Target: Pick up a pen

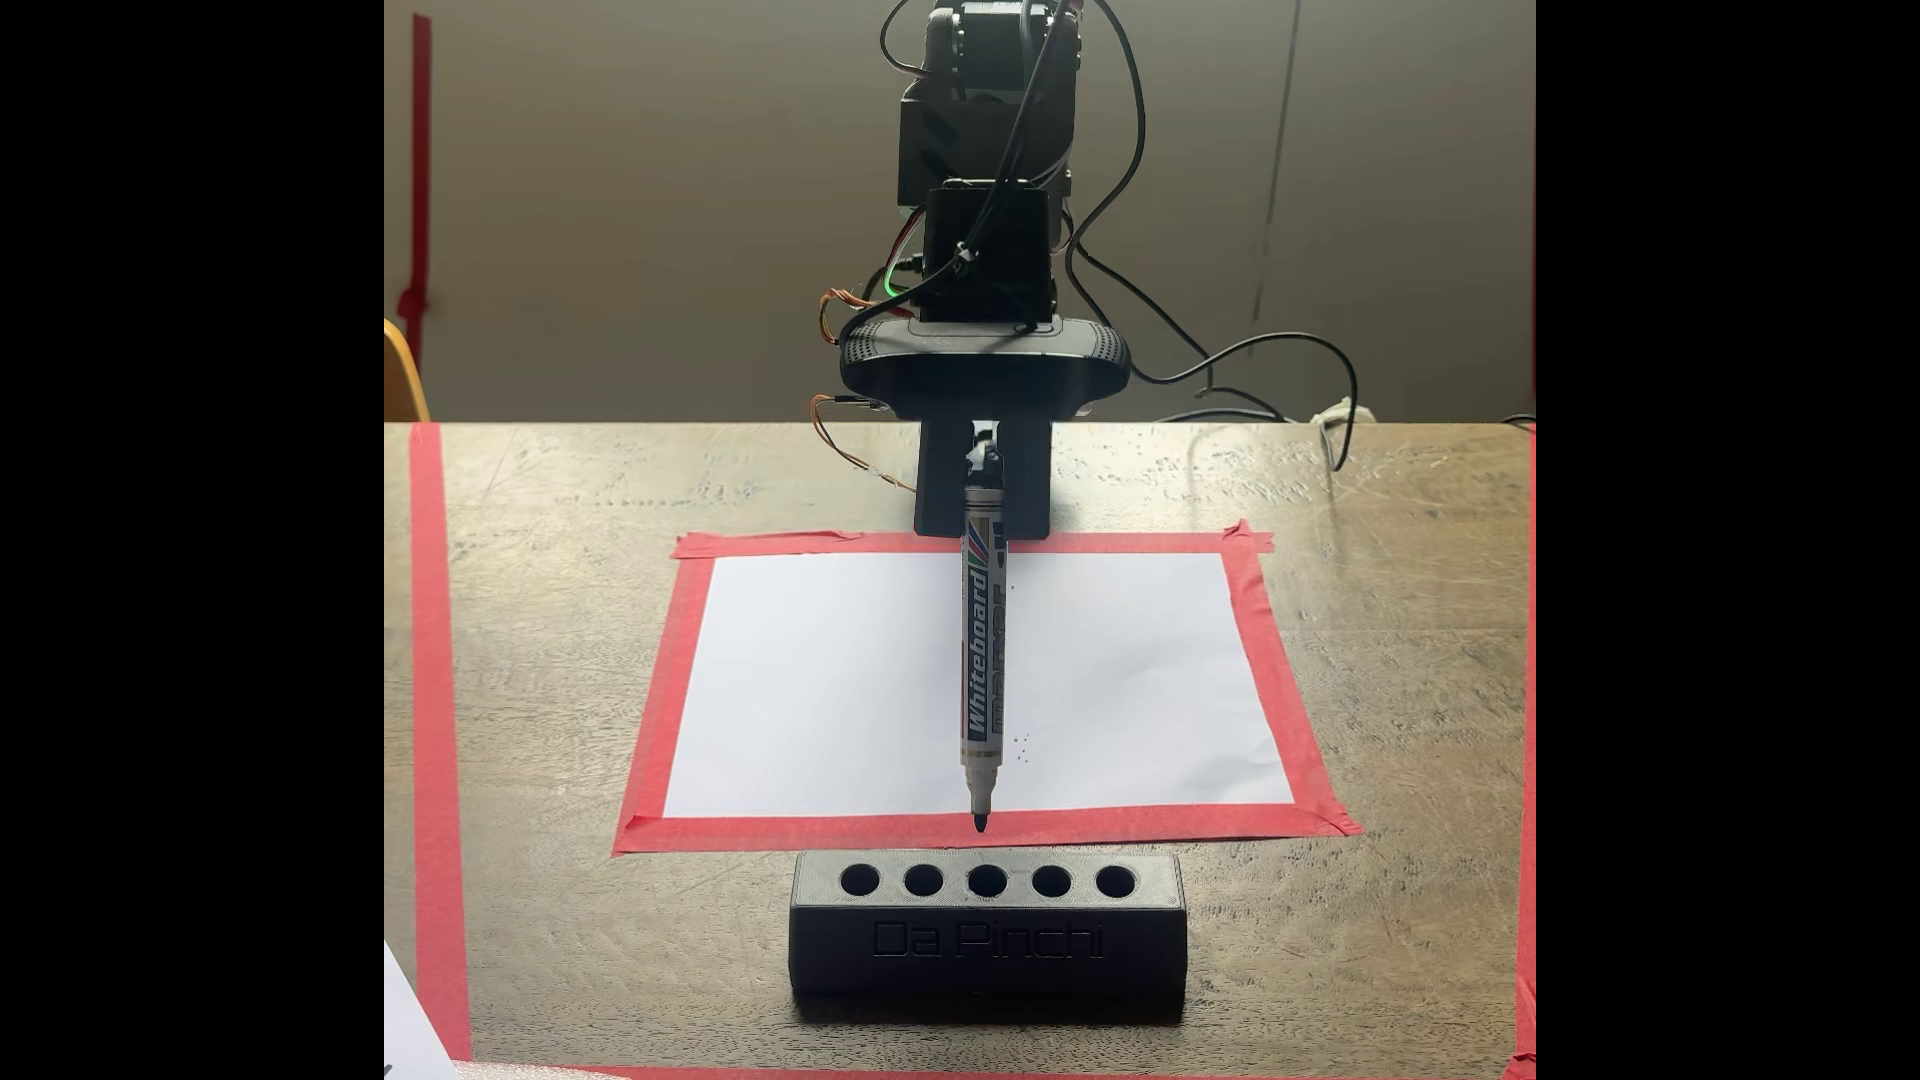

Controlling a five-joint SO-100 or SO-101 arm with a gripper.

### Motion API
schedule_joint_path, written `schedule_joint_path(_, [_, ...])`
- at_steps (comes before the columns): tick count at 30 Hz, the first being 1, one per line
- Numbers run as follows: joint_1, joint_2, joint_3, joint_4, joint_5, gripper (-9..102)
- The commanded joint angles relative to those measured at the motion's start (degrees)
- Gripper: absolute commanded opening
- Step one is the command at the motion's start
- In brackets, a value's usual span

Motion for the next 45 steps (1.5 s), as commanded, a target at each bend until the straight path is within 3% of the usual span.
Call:
schedule_joint_path(1, [0.5, 6.9, -1.5, 6.0, -2.3, -1])
schedule_joint_path(10, [0.4, 7.5, -0.9, 27.7, -10.1, -1])
schedule_joint_path(21, [1.6, 7.7, 10.0, 27.7, -10.9, -1])
schedule_joint_path(32, [3.7, 7.7, -0.9, 27.7, -11.7, -1])
schedule_joint_path(45, [4.0, 7.0, -0.3, 27.7, -11.6, -1])
